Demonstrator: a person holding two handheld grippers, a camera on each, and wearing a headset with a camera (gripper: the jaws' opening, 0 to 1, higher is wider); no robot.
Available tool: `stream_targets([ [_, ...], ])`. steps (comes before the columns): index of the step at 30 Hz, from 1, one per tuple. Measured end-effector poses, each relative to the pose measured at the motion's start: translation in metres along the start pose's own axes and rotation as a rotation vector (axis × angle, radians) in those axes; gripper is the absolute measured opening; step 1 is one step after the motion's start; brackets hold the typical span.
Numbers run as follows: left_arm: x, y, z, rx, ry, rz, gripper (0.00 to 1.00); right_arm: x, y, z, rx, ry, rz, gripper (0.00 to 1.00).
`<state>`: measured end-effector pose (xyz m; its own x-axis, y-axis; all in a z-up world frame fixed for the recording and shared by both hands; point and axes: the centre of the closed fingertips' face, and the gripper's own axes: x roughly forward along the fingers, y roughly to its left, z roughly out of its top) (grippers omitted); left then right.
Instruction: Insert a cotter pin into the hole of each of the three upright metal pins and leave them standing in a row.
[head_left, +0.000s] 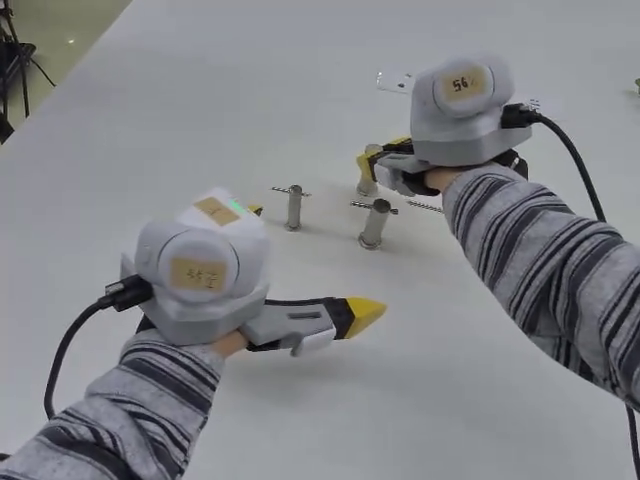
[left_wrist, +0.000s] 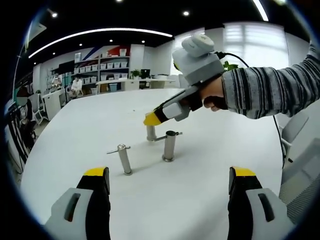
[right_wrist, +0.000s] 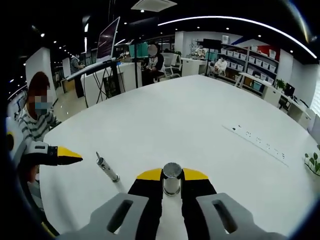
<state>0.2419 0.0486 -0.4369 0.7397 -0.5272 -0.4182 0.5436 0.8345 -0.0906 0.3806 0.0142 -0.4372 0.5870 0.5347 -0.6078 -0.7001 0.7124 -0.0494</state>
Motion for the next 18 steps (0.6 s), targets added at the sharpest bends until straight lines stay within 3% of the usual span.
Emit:
stream_targets([
  [10,0.0,-0.001,0.003,0.016,-0.011,-0.012,0.99,-0.027,-0.022,-0.023,0.029,0.025,-0.057,0.08],
  [18,-0.001,0.0,0.004,0.018,-0.021,-0.009,0.99,-0.045,-0.025,-0.038,0.06,0.036,-0.082,0.08],
])
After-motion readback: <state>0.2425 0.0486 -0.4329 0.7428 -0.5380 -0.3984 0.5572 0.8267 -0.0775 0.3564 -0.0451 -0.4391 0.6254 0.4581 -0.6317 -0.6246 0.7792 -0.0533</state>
